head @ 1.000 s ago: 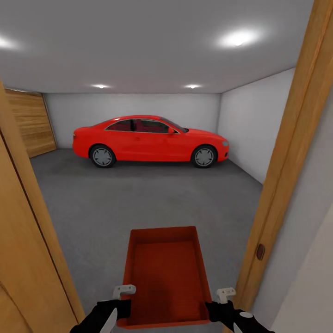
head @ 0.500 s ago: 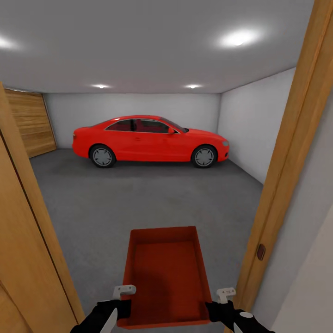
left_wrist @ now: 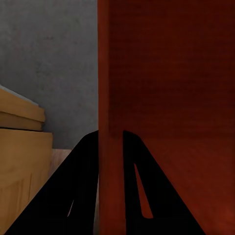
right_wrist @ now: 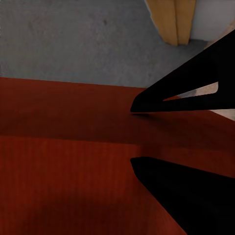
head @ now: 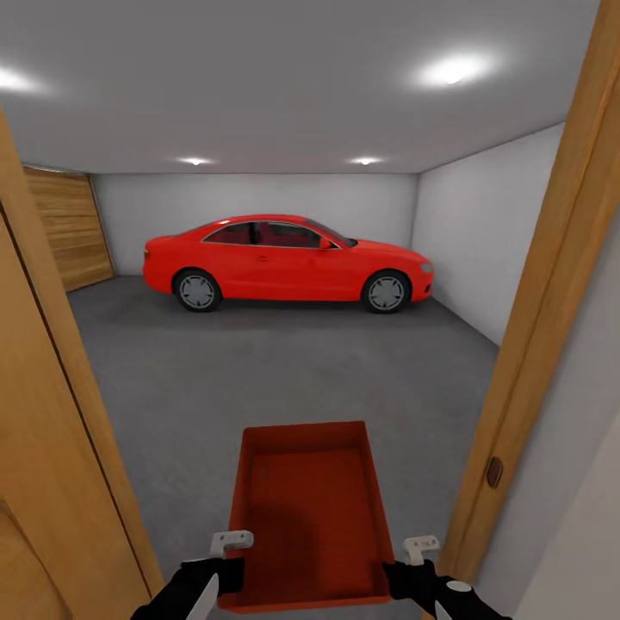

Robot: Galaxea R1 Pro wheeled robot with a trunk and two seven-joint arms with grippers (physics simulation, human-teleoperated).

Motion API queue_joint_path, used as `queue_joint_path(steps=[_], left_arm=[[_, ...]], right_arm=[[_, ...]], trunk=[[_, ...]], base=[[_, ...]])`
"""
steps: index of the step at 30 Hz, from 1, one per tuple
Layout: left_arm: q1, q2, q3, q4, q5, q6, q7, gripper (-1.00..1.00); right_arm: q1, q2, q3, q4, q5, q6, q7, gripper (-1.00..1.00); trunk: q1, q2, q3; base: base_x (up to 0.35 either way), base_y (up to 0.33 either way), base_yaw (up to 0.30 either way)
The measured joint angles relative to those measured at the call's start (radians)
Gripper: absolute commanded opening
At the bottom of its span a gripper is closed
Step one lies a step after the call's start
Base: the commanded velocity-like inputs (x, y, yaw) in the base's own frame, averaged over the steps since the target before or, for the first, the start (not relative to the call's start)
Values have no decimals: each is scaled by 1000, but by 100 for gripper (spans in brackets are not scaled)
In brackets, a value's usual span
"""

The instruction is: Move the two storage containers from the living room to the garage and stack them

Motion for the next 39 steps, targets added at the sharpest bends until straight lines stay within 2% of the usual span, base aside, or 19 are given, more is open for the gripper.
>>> queue_joint_path(steps=[10,22,39], left_arm=[[0,0,0,2,0,-2,-1,-100],[0,2,-1,-6,1,5,1,-100],[0,0,0,0,0,0,0,-100]], right_arm=[[0,0,1,0,0,0,-1,-100],[0,1,-1,0,0,0,-1,-100],[0,0,1,0,0,0,-1,-100]], trunk=[[0,0,0],[0,0,0],[0,0,0]], base=[[22,0,4],[259,0,0],[10,0,44]])
